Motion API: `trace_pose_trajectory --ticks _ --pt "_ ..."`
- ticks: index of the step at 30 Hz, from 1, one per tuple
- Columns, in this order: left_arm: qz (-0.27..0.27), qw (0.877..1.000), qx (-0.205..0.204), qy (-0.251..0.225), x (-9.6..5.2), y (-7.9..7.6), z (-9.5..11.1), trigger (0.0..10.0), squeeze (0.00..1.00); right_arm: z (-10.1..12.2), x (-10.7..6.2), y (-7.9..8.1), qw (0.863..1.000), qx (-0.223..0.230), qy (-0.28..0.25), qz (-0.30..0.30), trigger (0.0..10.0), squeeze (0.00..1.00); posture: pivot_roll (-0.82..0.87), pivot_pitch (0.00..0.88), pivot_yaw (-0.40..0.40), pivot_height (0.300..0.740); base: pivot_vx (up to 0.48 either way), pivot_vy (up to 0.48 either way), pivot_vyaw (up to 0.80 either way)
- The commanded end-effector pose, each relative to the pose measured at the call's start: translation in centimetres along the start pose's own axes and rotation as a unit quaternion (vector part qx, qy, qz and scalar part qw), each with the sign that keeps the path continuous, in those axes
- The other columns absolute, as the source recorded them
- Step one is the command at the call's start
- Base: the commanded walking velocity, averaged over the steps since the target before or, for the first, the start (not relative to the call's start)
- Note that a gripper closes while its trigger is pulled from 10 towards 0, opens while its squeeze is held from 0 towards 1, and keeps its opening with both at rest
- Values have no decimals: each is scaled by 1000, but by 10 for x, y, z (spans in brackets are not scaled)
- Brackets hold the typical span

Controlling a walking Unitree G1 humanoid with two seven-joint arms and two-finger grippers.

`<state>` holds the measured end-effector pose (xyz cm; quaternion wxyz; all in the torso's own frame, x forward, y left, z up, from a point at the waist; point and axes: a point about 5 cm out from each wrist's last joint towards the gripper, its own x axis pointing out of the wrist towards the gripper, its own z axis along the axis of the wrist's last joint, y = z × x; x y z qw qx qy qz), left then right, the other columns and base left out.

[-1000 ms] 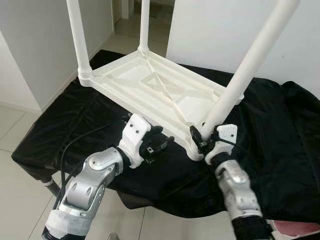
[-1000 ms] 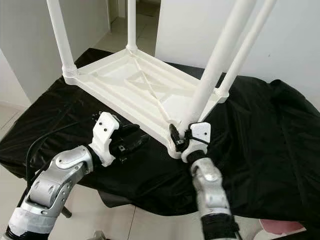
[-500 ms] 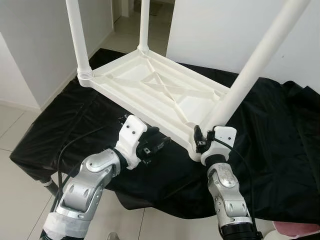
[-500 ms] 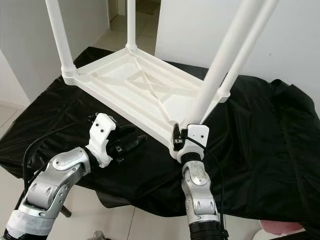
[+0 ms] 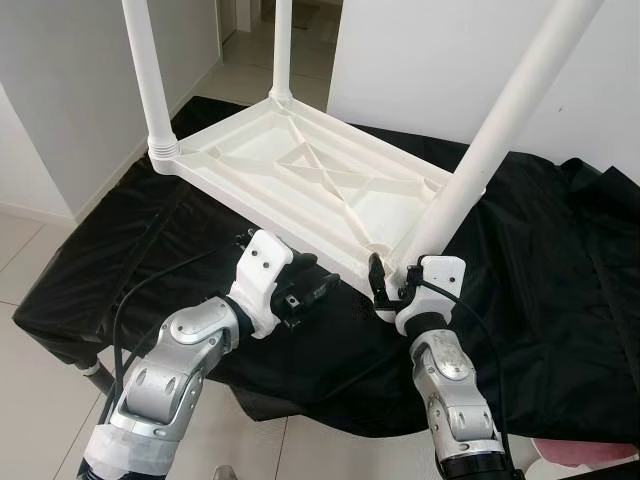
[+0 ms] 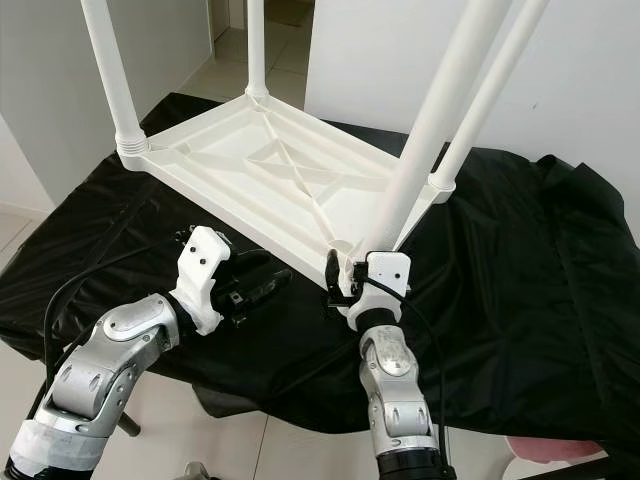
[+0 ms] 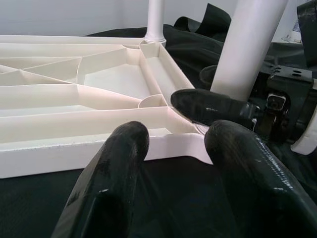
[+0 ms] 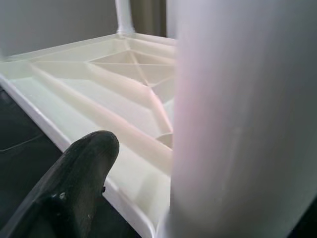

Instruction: Building children table

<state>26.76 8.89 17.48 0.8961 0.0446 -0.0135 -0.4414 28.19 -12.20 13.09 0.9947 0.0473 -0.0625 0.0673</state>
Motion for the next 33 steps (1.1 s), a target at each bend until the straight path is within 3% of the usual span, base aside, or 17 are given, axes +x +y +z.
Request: trace_pose_trajectory --ticks 1,4,13,17,22,33 --pt "13 1000 5 -1 2 -1 2 10000 0 3 0 -2 1000 1 -3 18 10000 0 53 31 -94 740 0 0 0" --pt "7 1000 6 1 2 -2 2 10000 0 4 -3 -4 998 -12 -5 54 10000 0 55 22 -97 740 0 0 0" --pt "8 1000 9 3 -1 0 1 10000 0 6 -1 -15 997 -22 -5 71 10000 0 58 12 -99 740 0 0 0" --pt "6 1000 7 1 1 -1 2 10000 0 7 6 -19 986 -34 3 162 10000 0 61 9 -95 740 0 0 0" --pt "4 1000 7 2 1 -2 2 10000 0 9 10 -25 973 -50 14 224 10000 0 64 9 -95 740 0 0 0" --pt "7 1000 7 3 0 -2 2 10000 0 11 26 -37 959 -92 24 266 10000 0 78 10 -102 740 0 0 0"
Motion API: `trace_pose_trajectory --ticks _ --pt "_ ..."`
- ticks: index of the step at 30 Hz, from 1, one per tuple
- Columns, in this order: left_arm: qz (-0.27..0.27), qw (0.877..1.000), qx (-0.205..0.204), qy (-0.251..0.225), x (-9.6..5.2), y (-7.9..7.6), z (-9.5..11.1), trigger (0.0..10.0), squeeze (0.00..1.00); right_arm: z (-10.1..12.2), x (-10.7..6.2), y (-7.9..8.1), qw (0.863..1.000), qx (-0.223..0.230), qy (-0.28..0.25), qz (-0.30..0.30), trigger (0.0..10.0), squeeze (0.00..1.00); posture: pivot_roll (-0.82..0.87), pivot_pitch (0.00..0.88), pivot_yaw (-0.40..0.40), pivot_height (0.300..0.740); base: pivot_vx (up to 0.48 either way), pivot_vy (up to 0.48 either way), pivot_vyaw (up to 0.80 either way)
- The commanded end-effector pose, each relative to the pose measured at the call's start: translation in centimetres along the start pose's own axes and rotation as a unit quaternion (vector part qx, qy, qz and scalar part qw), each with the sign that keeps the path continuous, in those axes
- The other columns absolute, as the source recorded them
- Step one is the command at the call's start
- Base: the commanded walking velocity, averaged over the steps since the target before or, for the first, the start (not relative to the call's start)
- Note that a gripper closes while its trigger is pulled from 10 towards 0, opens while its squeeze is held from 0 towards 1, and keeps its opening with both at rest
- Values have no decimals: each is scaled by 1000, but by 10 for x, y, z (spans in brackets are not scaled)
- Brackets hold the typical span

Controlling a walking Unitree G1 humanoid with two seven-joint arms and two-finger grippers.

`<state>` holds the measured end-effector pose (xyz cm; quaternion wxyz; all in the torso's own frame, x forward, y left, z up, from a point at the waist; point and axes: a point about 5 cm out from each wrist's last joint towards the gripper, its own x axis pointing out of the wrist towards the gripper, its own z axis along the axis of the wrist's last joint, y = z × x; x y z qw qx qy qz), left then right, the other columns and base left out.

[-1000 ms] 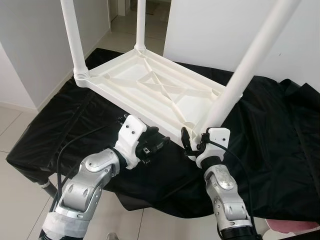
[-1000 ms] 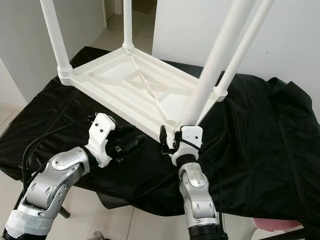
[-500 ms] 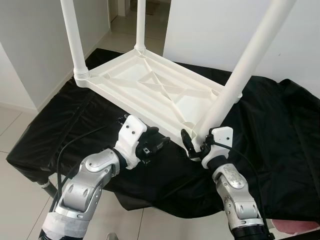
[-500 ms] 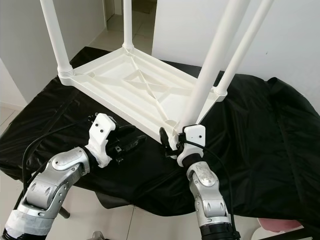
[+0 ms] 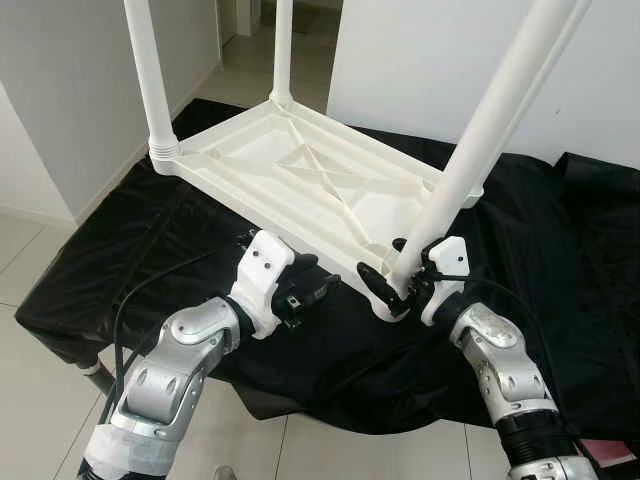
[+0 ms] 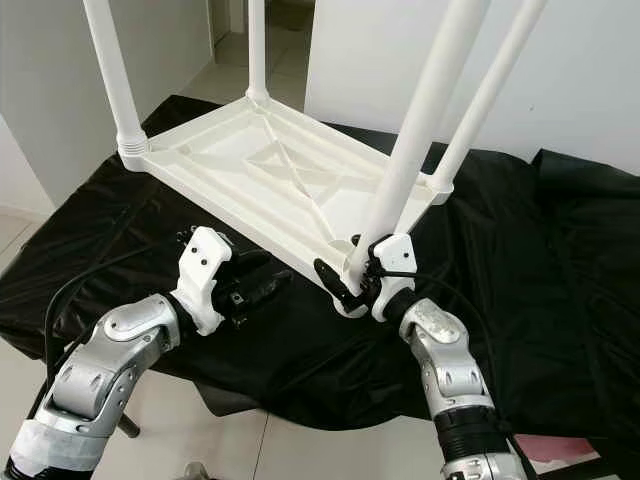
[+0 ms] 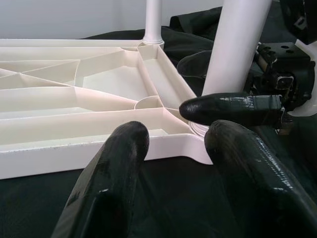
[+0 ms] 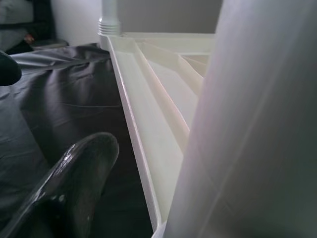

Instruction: Building children table

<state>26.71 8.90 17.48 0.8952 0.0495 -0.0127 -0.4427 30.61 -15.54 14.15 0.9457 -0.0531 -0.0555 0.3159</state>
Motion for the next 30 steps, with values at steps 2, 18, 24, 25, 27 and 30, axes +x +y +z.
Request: trace_pose_trajectory --ticks 2,18,24,25,27,30 --pt "9 1000 4 0 1 -2 2 10000 0 0 5 -6 1000 -13 4 12 4549 0 78 10 -102 740 0 0 0" --pt "11 1000 3 -1 0 -2 3 10000 0 -7 2 -6 999 1 -2 34 0 0 77 7 -106 740 0 0 0" --pt "8 1000 3 0 1 -1 3 10000 0 -7 1 -7 1000 16 -7 14 10000 0 67 10 -101 740 0 0 0" --pt "8 1000 3 0 1 -1 3 10000 0 -7 1 -7 1000 16 -7 14 10000 0 67 10 -101 740 0 0 0" --pt "6 1000 2 0 1 -2 2 10000 0 -7 0 -7 1000 24 -12 5 10000 0 65 13 -99 740 0 0 0" --pt "5 1000 2 1 2 -3 2 10000 0 -6 -2 -5 999 32 -18 -3 10000 0 57 17 -99 740 0 0 0"
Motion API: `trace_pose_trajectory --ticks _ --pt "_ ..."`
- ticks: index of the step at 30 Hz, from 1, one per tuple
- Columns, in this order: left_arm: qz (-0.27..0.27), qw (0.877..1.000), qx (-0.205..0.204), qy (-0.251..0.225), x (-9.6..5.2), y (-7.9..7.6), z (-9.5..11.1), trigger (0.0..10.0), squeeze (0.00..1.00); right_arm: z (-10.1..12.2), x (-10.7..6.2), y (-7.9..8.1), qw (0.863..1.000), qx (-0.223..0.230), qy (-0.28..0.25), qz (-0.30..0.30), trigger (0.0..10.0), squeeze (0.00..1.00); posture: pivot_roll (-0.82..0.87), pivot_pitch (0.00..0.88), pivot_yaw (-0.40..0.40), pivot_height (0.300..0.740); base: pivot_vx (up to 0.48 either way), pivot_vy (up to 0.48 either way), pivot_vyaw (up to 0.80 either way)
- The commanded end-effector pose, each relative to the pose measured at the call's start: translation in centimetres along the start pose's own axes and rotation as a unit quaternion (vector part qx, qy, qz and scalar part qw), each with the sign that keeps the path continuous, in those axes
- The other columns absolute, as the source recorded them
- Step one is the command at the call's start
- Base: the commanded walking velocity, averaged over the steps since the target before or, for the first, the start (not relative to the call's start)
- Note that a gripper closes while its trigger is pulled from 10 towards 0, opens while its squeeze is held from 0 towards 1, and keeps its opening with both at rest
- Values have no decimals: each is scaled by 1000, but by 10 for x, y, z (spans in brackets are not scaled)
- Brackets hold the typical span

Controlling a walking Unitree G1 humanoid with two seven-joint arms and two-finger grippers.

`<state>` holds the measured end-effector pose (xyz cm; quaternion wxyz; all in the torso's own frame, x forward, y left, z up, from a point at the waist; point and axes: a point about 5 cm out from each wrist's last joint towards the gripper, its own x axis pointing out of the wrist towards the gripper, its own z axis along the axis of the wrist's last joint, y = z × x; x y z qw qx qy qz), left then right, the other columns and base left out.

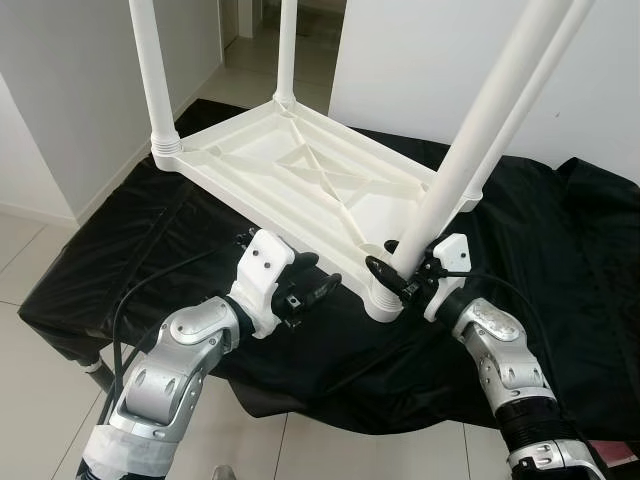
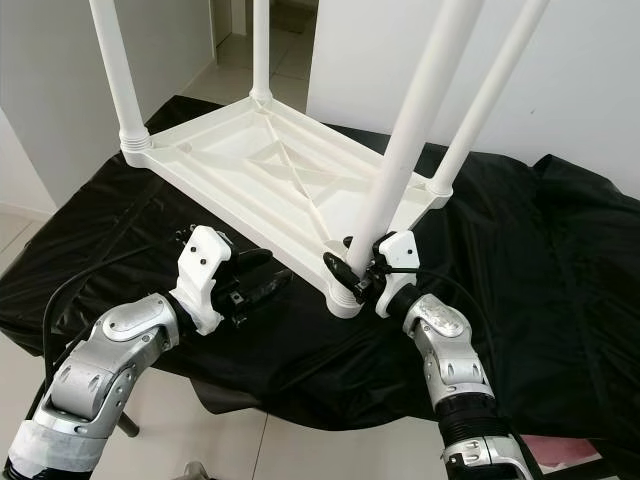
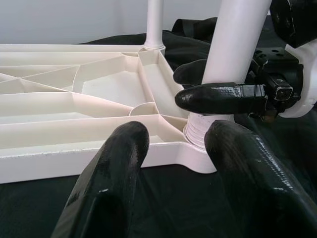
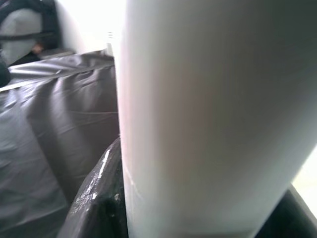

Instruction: Building children table

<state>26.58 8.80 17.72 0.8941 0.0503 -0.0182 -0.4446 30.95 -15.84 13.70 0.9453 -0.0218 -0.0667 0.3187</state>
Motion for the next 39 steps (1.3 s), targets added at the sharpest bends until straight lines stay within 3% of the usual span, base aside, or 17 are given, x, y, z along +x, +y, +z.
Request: trace_pose_trajectory --ticks 1,6,7,14,20,25,28,30,31,33,34,39 --pt "6 1000 -3 6 2 -2 -1 10000 0 0 -4 0 1000 12 -4 -16 10000 0 52 19 -97 740 0 0 0" --pt "5 1000 -1 5 3 -1 -1 10000 0 2 -9 3 998 25 -19 -51 10000 0 60 22 -98 740 0 0 0" --pt "7 1000 2 5 3 0 0 10000 0 2 -12 7 996 25 -23 -88 10000 0 63 29 -101 740 0 0 0" --pt "15 1000 5 6 2 3 0 10000 0 -7 -16 13 980 34 -13 -194 10000 0 70 38 -107 740 0 0 0" --pt "18 1000 6 7 2 4 0 10000 0 -7 -13 25 972 62 -25 -224 10000 0 73 41 -111 740 0 0 0" --pt "24 1000 8 9 1 5 -1 10000 0 -8 -5 43 947 100 -27 -303 10000 0 79 45 -116 740 0 0 0" --pt "25 1000 7 8 1 5 -1 10000 0 -4 0 53 950 105 -32 -293 10000 0 78 45 -117 740 0 0 0" --pt "24 1000 7 8 2 5 -1 10000 0 -3 -1 50 951 100 -32 -292 10000 0 70 46 -117 740 0 0 0" --pt "24 1000 8 8 2 5 -1 10000 0 -2 -2 47 951 98 -33 -293 10000 310 69 45 -118 740 0 0 0" --pt "24 1000 9 8 3 6 -1 10000 0 -2 -3 45 950 97 -33 -294 10000 310 69 45 -118 740 0 0 0" --pt "24 1000 9 8 3 6 -1 10000 0 -2 -3 43 951 95 -34 -293 10000 1000 68 44 -119 740 0 0 0" --pt "25 1000 10 8 3 8 0 10000 0 1 -3 42 952 93 -38 -288 10000 1000 69 44 -121 740 0 0 0"
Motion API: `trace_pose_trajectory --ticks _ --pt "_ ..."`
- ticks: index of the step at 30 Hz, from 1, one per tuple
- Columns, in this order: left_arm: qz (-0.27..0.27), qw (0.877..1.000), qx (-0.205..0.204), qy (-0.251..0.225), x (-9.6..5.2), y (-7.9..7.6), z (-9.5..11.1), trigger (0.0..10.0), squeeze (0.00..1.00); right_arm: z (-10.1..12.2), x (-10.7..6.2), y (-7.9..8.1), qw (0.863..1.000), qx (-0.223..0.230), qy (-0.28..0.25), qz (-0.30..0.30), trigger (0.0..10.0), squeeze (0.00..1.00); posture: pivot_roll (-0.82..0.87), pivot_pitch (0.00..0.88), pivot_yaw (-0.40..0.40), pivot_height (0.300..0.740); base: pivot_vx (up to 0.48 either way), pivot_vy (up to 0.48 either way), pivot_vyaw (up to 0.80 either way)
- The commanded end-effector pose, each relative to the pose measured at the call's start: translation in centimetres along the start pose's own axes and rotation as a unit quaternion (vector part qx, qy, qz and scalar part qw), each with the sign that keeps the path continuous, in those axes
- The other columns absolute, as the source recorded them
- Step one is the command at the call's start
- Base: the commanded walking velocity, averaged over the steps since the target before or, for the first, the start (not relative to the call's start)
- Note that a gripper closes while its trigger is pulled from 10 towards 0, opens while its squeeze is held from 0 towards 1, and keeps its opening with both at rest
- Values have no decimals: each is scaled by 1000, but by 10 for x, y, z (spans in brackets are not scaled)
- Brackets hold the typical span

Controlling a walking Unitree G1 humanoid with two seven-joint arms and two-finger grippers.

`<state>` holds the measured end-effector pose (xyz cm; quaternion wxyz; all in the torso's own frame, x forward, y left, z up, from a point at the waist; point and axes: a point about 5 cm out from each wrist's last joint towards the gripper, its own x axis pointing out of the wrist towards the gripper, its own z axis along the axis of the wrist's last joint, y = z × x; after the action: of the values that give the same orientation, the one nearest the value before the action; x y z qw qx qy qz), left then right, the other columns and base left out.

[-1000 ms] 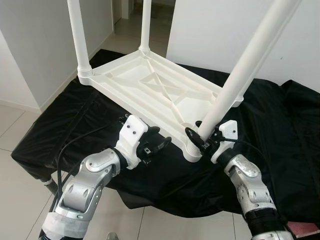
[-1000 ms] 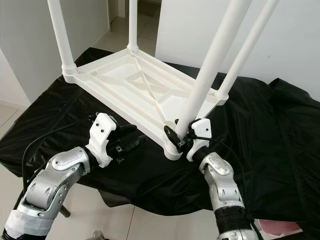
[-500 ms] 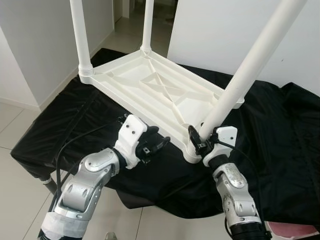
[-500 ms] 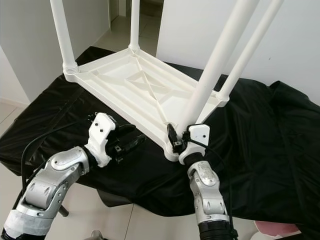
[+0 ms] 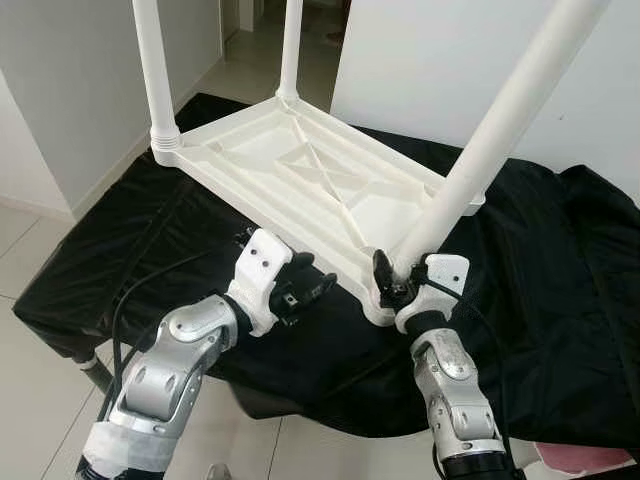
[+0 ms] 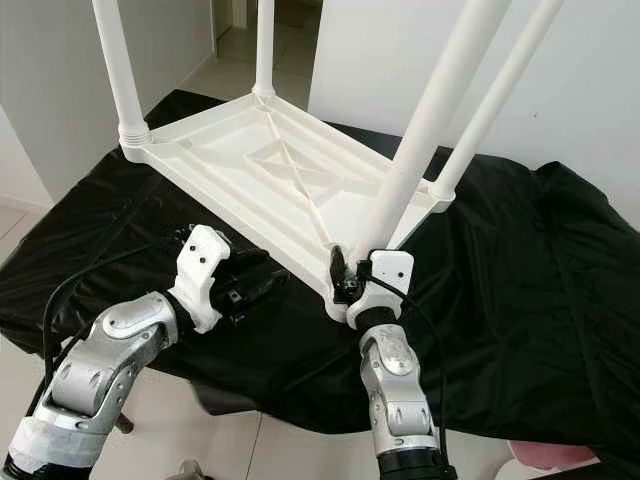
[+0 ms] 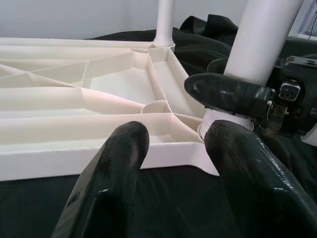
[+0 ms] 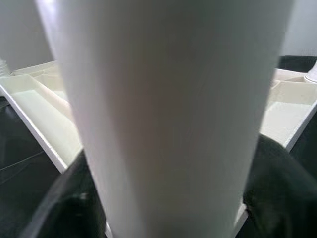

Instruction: Building children table

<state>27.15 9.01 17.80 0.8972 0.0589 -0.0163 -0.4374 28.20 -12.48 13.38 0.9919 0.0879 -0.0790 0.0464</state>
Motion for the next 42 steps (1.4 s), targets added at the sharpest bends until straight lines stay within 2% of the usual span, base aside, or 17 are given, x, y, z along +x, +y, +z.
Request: trace_pose_trajectory --ticks 1,8,9,16,17,21,22,27,28,30,32,34,36,37,38,39,42 --pt "18 1000 4 2 1 2 -1 10000 0 1 0 -1 1000 11 1 -5 10000 1000 71 44 -123 740 0 0 0" --pt "19 1000 8 3 0 3 0 10000 0 4 2 -3 1000 15 -2 22 10000 1000 74 45 -123 740 0 0 0" --pt "26 1000 12 8 0 6 -1 10000 0 3 3 -4 999 5 7 42 10000 1000 75 45 -124 740 0 0 0" --pt "31 999 13 10 0 8 -2 10000 0 0 4 -6 997 -5 19 70 10000 1000 77 40 -122 740 0 0 0" --pt "32 999 13 9 0 8 -2 10000 0 0 5 -7 995 -4 24 99 10000 710 78 38 -123 740 0 0 0" --pt "32 999 13 9 0 8 -2 10000 0 0 5 -7 994 -3 24 104 10000 710 78 38 -123 740 0 0 0" --pt "32 999 14 9 1 8 -2 10000 0 0 4 -7 993 -9 25 117 10000 0 81 37 -124 740 0 0 0" --pt "31 999 15 7 4 7 -1 10000 0 -1 4 -10 988 -27 31 147 10000 0 83 37 -126 740 0 0 0" --pt "29 999 15 7 4 5 -1 10000 0 2 9 -19 983 -39 37 174 10000 0 84 37 -124 740 0 0 0" --pt "29 999 15 7 4 5 -1 10000 0 2 9 -19 983 -39 37 174 10000 0 84 37 -124 740 0 0 0" --pt "28 999 15 6 5 5 -1 10000 0 5 16 -25 973 -51 44 220 10000 0 84 35 -124 740 0 0 0" --pt "28 999 15 6 4 6 -1 10000 0 6 17 -26 970 -52 47 232 10000 0 84 35 -124 740 0 0 0" --pt "28 999 17 6 5 6 0 10000 0 7 20 -24 959 -63 55 271 10000 0 70 31 -117 740 0 0 0" --pt "28 999 17 6 5 6 0 10000 0 7 20 -24 959 -63 55 271 10000 0 70 31 -117 740 0 0 0" --pt "27 999 18 5 6 6 0 10000 0 7 21 -22 952 -69 61 291 10000 0 70 31 -117 740 0 0 0" --pt "27 999 18 5 6 6 0 10000 0 7 21 -22 952 -69 61 291 10000 0 70 31 -117 740 0 0 0" --pt "23 1000 20 5 8 6 1 10000 0 5 24 -19 941 -71 73 324 10000 0 70 30 -113 740 0 0 0"
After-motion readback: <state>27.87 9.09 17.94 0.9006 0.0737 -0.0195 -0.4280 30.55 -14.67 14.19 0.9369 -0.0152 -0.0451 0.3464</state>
